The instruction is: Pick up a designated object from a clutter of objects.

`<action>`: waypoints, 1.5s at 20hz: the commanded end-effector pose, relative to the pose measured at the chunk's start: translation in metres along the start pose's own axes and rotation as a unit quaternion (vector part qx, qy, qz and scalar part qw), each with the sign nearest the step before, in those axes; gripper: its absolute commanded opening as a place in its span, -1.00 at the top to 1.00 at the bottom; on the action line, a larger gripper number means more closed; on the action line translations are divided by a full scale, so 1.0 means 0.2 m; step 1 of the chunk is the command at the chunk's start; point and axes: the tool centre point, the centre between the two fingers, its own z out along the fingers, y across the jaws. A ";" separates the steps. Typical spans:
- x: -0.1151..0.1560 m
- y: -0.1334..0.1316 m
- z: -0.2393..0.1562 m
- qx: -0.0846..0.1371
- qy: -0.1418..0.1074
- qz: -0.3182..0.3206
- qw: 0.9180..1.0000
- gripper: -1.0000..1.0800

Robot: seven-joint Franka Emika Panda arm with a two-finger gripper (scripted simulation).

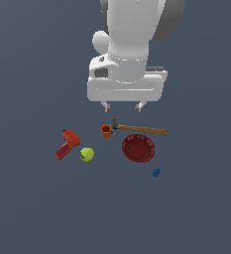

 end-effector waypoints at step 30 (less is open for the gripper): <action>0.17 0.51 0.41 0.060 -0.073 0.126 0.987 -1.00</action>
